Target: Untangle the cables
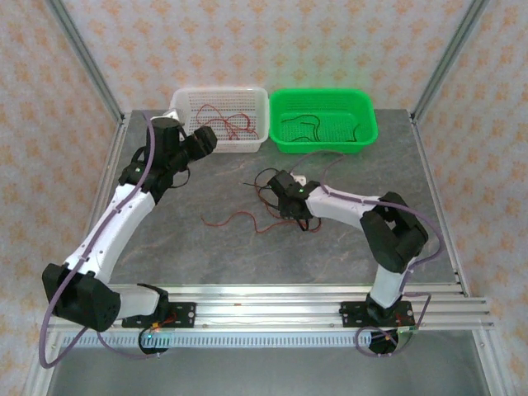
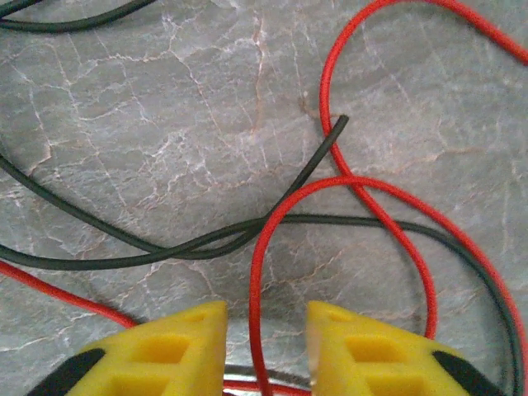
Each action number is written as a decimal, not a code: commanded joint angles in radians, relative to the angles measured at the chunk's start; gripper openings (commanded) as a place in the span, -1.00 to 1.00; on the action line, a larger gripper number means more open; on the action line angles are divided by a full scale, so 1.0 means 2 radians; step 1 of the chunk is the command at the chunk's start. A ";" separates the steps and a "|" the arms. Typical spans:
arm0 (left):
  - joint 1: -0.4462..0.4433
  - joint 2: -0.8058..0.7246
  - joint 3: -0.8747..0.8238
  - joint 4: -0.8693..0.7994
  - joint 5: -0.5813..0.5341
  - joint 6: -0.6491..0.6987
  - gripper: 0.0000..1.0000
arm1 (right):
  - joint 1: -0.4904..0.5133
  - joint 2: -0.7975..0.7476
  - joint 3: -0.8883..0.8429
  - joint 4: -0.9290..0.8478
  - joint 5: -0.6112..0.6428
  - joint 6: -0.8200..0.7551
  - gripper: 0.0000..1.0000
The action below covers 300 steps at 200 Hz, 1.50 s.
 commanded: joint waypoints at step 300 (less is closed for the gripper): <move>-0.290 -0.004 -0.155 0.179 -0.094 0.147 0.38 | -0.148 -0.351 -0.044 0.221 -0.290 0.070 -1.00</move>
